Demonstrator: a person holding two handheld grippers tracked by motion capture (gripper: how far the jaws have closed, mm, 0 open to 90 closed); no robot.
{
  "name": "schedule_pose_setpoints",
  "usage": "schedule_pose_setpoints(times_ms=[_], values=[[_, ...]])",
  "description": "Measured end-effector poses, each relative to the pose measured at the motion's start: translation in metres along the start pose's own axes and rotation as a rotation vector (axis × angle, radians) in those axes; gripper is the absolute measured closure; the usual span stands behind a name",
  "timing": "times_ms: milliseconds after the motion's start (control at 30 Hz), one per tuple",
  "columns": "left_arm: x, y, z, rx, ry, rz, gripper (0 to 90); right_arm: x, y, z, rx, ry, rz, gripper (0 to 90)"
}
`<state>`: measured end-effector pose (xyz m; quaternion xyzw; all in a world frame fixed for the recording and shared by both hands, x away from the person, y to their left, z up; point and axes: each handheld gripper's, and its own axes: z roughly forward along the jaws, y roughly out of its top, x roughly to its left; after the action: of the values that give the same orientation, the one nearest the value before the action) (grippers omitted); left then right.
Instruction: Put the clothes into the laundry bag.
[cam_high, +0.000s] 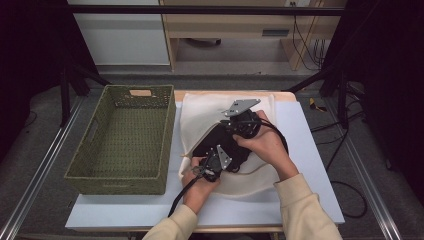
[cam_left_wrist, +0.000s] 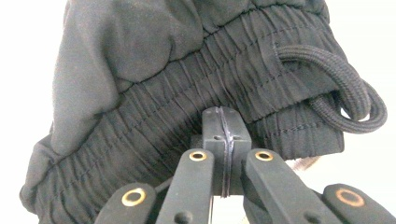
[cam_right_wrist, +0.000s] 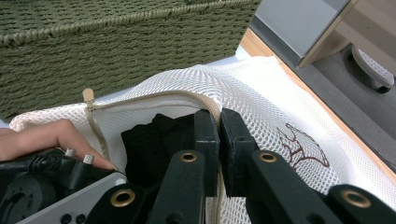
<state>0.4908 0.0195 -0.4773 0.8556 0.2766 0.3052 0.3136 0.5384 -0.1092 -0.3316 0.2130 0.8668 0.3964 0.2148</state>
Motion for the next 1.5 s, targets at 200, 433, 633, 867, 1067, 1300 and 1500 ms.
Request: schedule_pose_setpoints(times_ms=[200,433,633,867,1067,1300,1500], values=[[0.0,0.001,0.001,-0.001,0.002,0.003,90.0,-0.002,0.0,0.0,-0.003,0.005,0.007,86.6],[0.0,0.001,0.001,0.0,0.003,0.006,90.0,-0.009,0.002,0.001,-0.006,-0.002,0.014,86.6],[-0.001,0.001,0.001,0.005,0.006,0.015,90.0,-0.023,-0.001,0.01,-0.003,0.007,0.022,86.6],[0.0,0.0,0.001,0.007,0.001,0.015,90.0,-0.036,-0.008,0.025,0.018,0.022,0.051,86.6],[-0.002,0.003,0.002,0.018,0.013,0.022,90.0,-0.036,-0.009,0.027,0.018,0.032,0.062,86.6],[-0.001,0.008,0.007,0.029,0.024,0.007,90.0,-0.033,-0.008,0.026,0.01,0.042,0.058,86.6],[0.001,0.01,0.011,0.026,0.03,-0.005,90.0,-0.032,-0.006,0.025,0.013,0.05,0.059,86.6]])
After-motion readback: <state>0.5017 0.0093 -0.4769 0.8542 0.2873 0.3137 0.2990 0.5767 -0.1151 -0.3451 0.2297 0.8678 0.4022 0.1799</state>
